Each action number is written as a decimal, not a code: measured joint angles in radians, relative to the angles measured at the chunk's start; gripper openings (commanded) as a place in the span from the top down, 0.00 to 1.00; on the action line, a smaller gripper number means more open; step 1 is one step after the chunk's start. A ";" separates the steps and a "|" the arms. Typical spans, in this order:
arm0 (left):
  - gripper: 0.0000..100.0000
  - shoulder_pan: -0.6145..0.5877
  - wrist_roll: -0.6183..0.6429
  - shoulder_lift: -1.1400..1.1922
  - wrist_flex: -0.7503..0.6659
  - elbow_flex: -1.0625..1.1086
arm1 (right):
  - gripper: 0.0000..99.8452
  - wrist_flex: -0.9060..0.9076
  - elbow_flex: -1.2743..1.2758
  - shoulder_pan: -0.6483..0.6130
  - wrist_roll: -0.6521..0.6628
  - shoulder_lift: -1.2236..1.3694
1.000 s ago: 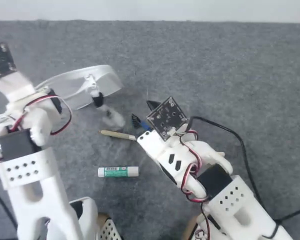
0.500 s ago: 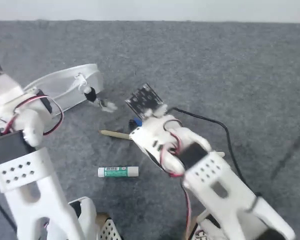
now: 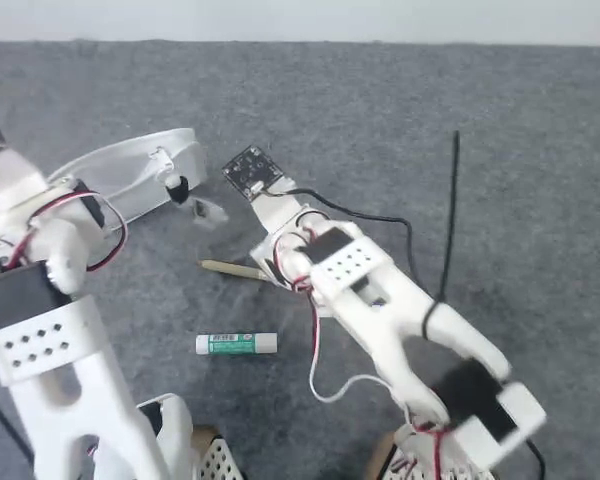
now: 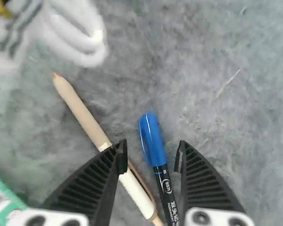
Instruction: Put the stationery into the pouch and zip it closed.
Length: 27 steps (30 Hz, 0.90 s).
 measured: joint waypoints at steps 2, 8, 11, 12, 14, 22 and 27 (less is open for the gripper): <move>0.99 0.000 0.000 0.000 0.000 0.000 | 0.84 0.000 -0.026 0.000 0.017 0.054; 0.99 0.000 0.000 0.000 0.000 0.000 | 0.84 0.000 -0.107 0.026 0.025 0.176; 0.99 0.000 0.000 0.000 0.000 0.000 | 0.84 0.000 -0.144 0.035 0.026 0.236; 0.99 0.000 0.000 0.000 0.000 0.000 | 0.84 0.000 -0.155 0.037 0.026 0.253; 0.99 0.000 0.000 0.000 0.000 0.000 | 0.84 0.000 -0.176 0.037 0.041 0.287; 0.99 0.000 0.000 0.000 0.000 0.000 | 0.85 0.011 -0.258 0.037 0.092 0.385; 0.99 -0.002 0.000 -0.002 -0.008 0.011 | 0.86 0.155 -0.382 0.054 0.095 0.442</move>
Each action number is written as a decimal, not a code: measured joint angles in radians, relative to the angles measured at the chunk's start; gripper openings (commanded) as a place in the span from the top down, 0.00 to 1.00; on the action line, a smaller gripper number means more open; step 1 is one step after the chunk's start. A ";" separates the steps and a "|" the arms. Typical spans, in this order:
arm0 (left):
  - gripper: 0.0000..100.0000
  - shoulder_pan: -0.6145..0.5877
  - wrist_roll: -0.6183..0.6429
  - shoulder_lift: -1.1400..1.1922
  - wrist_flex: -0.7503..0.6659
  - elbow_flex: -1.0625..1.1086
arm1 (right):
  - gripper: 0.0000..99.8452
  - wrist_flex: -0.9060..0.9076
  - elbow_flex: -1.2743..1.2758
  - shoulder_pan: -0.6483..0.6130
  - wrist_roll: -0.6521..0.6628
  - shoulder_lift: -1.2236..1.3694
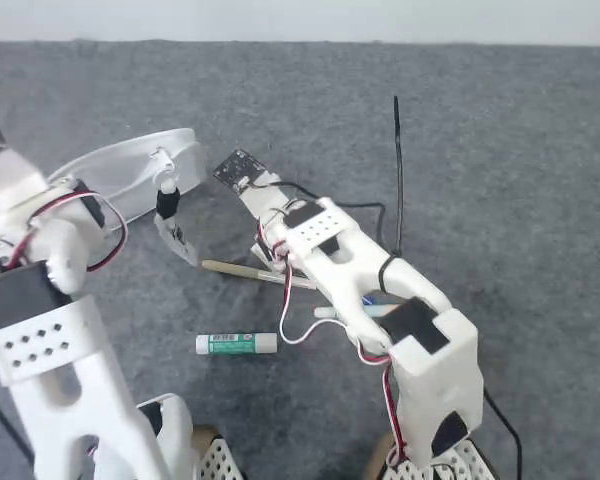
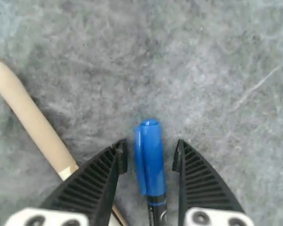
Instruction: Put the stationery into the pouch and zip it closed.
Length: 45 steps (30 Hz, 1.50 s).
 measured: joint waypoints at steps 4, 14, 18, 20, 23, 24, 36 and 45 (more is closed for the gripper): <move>0.99 0.000 0.000 0.000 -0.040 0.021 | 0.99 0.135 -0.114 0.014 0.002 0.052; 0.99 0.000 0.000 0.000 -0.044 0.023 | 0.99 0.287 -0.204 0.044 0.003 0.075; 0.99 0.000 0.000 0.000 -0.044 0.023 | 0.99 0.377 -0.252 0.054 0.003 0.075; 0.99 0.000 0.000 0.000 -0.044 0.023 | 0.99 0.433 -0.275 0.057 0.003 0.075; 0.99 0.000 0.000 0.000 -0.044 0.023 | 0.99 0.516 -0.292 0.057 0.005 0.057; 0.99 0.000 0.000 0.000 -0.044 0.023 | 0.99 0.540 -0.292 0.057 0.005 0.038; 0.99 0.000 0.000 0.000 -0.044 0.023 | 0.99 0.726 -0.292 0.057 0.005 -0.296; 0.99 0.000 0.000 0.000 -0.044 0.023 | 0.99 0.802 -0.267 0.025 0.034 -0.485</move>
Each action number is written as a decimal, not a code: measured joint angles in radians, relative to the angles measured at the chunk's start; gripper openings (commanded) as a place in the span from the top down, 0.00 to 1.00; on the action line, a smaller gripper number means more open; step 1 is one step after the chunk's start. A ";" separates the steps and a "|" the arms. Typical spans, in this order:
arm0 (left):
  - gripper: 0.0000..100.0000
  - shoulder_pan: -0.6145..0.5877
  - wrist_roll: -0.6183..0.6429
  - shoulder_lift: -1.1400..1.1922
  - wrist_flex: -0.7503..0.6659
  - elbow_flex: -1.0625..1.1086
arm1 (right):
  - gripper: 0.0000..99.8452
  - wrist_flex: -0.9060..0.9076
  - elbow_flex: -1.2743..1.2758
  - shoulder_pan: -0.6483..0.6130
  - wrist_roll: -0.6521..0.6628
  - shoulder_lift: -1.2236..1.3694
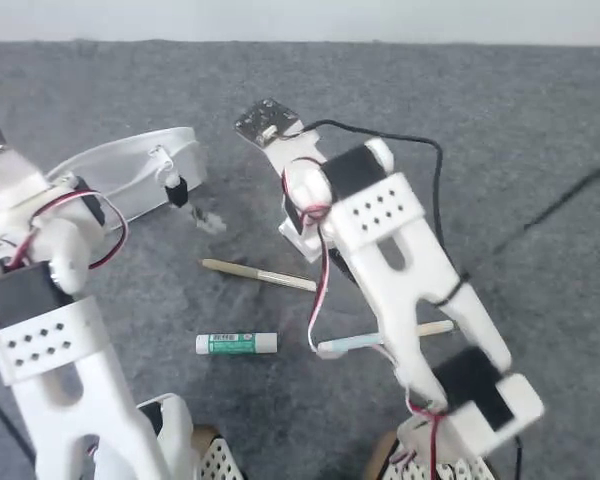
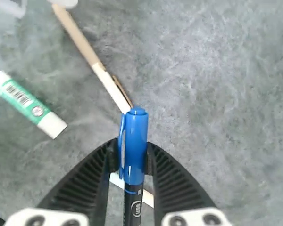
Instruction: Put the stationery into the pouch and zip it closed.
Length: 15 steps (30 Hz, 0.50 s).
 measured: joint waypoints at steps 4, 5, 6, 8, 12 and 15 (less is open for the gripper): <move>0.99 0.026 0.000 0.000 0.000 0.000 | 0.99 -0.048 0.129 -0.037 0.005 -0.153; 0.99 0.035 0.000 0.000 0.000 0.000 | 0.99 -0.075 0.170 -0.040 0.005 -0.198; 0.99 0.044 0.000 0.000 0.000 0.000 | 0.99 -0.107 0.213 -0.043 0.005 -0.244; 0.99 0.060 0.000 0.000 0.000 0.000 | 0.99 -0.175 0.307 -0.054 0.005 -0.345; 0.99 0.103 0.000 0.000 0.000 0.000 | 0.99 -0.310 0.491 -0.095 -0.012 -0.552; 0.99 0.147 0.000 0.000 0.000 0.000 | 0.99 -0.419 0.611 -0.107 -0.084 -0.703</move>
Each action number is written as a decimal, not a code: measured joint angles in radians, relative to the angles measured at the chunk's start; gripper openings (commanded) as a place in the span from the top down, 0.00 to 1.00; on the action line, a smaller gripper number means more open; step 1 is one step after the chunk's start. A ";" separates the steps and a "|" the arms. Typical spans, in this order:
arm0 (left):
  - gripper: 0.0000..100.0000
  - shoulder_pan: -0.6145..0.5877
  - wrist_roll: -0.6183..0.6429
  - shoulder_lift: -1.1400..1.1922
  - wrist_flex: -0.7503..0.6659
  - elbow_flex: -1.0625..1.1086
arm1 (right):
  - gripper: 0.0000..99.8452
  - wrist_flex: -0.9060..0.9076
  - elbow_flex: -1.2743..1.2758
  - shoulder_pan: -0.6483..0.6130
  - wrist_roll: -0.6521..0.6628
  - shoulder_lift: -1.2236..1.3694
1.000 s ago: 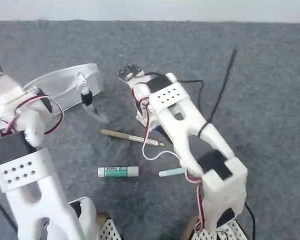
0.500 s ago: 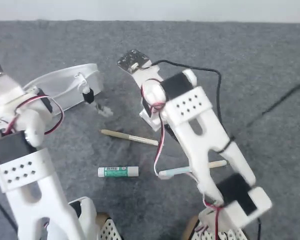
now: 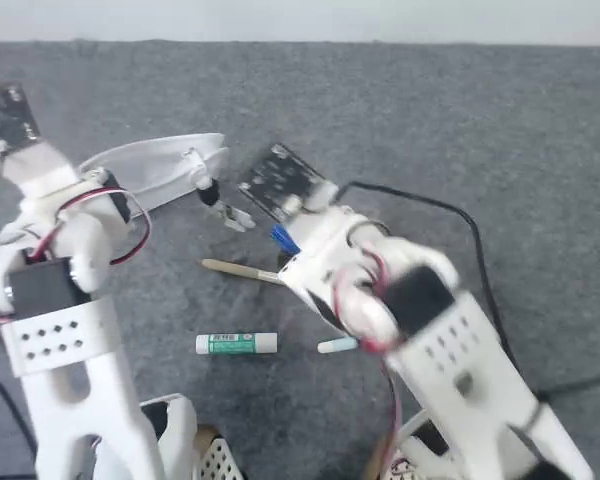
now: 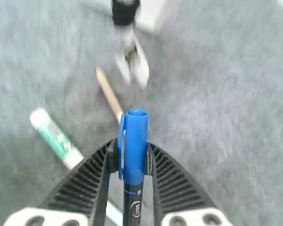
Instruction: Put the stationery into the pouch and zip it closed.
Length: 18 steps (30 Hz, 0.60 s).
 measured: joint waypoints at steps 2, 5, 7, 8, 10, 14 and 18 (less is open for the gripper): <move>0.99 0.031 0.000 0.000 0.000 0.000 | 0.99 -0.078 0.074 -0.003 -0.044 -0.094; 0.99 0.068 0.000 0.002 0.000 0.002 | 0.99 -0.195 0.184 -0.006 -0.095 -0.221; 0.99 0.081 0.000 0.002 0.000 0.002 | 0.99 -0.272 0.253 -0.006 -0.123 -0.295; 0.99 0.086 0.000 0.002 0.000 0.002 | 0.99 -0.308 0.285 -0.006 -0.133 -0.328; 0.99 0.089 0.000 0.002 0.000 0.002 | 0.99 -0.381 0.342 -0.006 -0.149 -0.396; 0.99 0.089 0.000 0.002 0.000 0.002 | 0.99 -0.529 0.450 -0.015 -0.184 -0.519; 0.99 0.089 0.000 0.002 0.000 0.002 | 0.99 -0.695 0.549 -0.055 -0.236 -0.601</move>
